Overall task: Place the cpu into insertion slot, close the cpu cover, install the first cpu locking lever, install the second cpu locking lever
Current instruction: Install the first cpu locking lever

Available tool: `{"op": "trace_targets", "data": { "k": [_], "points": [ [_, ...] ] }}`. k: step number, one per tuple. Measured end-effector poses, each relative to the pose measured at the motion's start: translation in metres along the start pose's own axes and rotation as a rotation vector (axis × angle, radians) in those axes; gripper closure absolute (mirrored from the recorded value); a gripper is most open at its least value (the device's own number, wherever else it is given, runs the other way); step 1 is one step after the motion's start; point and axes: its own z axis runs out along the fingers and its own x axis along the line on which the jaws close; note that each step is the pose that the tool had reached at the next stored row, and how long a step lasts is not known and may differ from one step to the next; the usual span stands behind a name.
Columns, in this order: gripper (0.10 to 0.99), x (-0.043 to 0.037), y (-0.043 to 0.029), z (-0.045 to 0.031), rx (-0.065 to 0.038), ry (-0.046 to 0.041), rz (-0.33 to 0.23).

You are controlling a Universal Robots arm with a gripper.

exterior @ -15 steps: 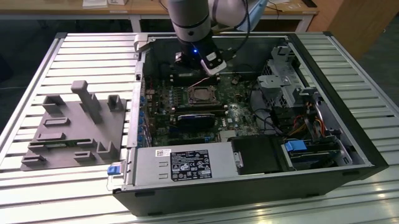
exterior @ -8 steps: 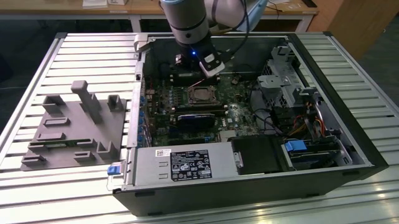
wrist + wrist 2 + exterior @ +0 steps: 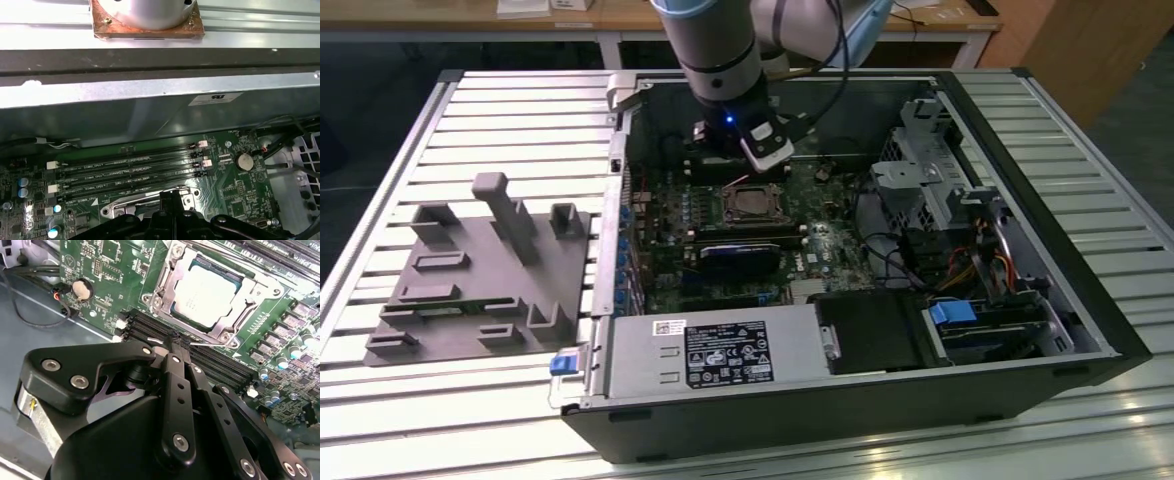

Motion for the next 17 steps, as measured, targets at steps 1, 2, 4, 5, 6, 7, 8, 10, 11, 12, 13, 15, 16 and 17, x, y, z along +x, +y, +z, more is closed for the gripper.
{"op": "trace_targets", "data": {
  "k": [1, 2, 4, 5, 6, 7, 8, 10, 11, 12, 13, 15, 16, 17],
  "points": [
    [0.984, 0.0008, 0.0002, 0.0006, 0.000, -0.0004, 0.001],
    [0.984, 0.0018, 0.0005, 0.0014, 0.001, -0.0007, 0.003],
    [0.984, 0.0032, 0.0012, 0.0028, 0.001, -0.0015, 0.005],
    [0.984, 0.0037, 0.0018, 0.0036, 0.001, -0.0017, 0.006],
    [0.984, 0.0042, 0.0025, 0.0044, 0.002, -0.0021, 0.007],
    [0.984, 0.0046, 0.0034, 0.0052, 0.002, -0.0024, 0.008],
    [0.984, 0.0049, 0.0043, 0.0060, 0.002, -0.0027, 0.009],
    [0.984, 0.0056, 0.0061, 0.0076, 0.003, -0.0033, 0.010],
    [0.984, 0.0060, 0.0071, 0.0084, 0.003, -0.0036, 0.011],
    [0.984, 0.0063, 0.0079, 0.0093, 0.004, -0.0039, 0.012],
    [0.984, 0.0066, 0.0087, 0.0100, 0.004, -0.0041, 0.013],
    [0.984, 0.0072, 0.0097, 0.0116, 0.006, -0.0053, 0.016],
    [0.984, 0.0075, 0.0100, 0.0126, 0.007, -0.0064, 0.019],
    [0.984, 0.0078, 0.0102, 0.0134, 0.008, -0.0075, 0.023]
  ]
}}
